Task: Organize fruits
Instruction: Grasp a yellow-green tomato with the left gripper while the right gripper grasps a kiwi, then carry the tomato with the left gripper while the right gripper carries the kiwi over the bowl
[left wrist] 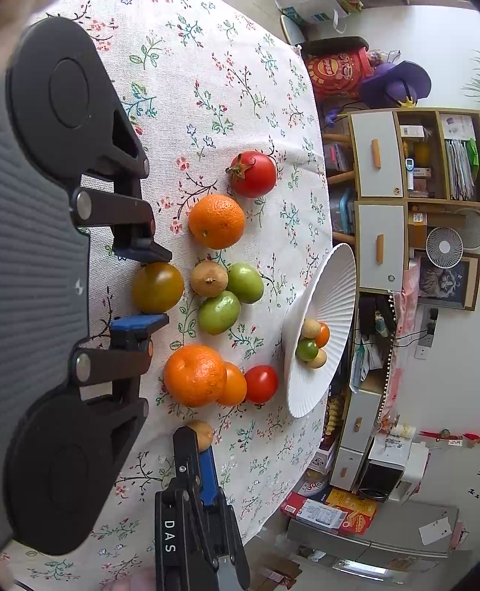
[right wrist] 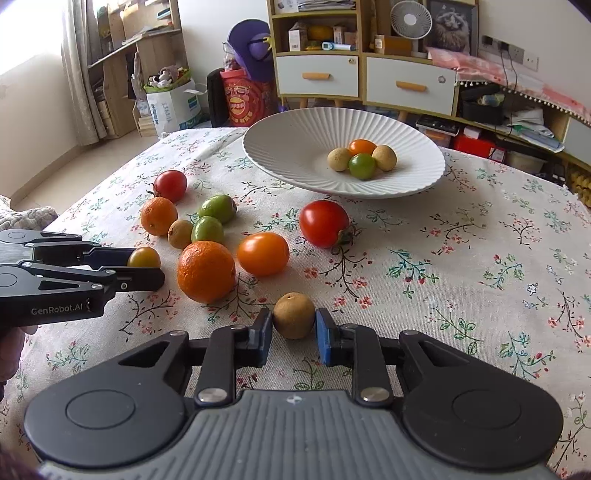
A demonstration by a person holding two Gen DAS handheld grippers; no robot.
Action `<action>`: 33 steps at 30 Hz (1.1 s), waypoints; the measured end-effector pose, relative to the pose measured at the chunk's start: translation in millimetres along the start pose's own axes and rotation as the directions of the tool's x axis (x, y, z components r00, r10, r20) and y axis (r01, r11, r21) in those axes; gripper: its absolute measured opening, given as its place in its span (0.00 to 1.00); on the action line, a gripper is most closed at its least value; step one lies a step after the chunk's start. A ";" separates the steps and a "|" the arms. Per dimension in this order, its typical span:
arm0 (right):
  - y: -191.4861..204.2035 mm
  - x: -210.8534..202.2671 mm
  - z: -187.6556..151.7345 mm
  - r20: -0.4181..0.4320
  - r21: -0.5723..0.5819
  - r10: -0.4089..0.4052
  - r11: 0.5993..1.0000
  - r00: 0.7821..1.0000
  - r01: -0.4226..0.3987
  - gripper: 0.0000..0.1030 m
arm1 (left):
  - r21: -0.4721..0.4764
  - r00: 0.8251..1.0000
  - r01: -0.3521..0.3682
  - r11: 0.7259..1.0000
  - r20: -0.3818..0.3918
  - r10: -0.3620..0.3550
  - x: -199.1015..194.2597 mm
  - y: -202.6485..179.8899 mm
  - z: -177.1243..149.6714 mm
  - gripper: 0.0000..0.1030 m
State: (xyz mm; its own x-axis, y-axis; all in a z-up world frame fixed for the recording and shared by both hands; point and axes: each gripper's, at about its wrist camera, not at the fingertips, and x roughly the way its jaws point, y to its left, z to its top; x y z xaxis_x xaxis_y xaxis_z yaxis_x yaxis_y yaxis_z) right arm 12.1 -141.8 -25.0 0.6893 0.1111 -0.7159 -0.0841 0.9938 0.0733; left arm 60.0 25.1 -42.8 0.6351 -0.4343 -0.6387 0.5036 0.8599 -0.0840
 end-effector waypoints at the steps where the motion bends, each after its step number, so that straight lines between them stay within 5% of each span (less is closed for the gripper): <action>1: 0.4 0.1 0.1 0.000 -0.003 -0.001 1.000 1.000 0.001 0.22 | 0.003 1.000 0.000 1.000 -0.001 0.000 -0.1 0.0 -0.3 0.22; 33: 8.3 -19.8 52.8 0.144 0.037 0.028 0.999 0.989 -0.033 0.22 | -0.054 0.997 0.039 0.998 0.072 -0.035 -9.1 -8.2 42.6 0.21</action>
State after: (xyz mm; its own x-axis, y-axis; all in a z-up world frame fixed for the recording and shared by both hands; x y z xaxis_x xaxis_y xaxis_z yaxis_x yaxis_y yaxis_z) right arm 35.8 -135.2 26.5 0.7831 0.1389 -0.6062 -0.0804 0.9892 0.1228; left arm 75.1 10.6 -3.7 0.6573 -0.4824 -0.5790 0.4959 0.8554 -0.1498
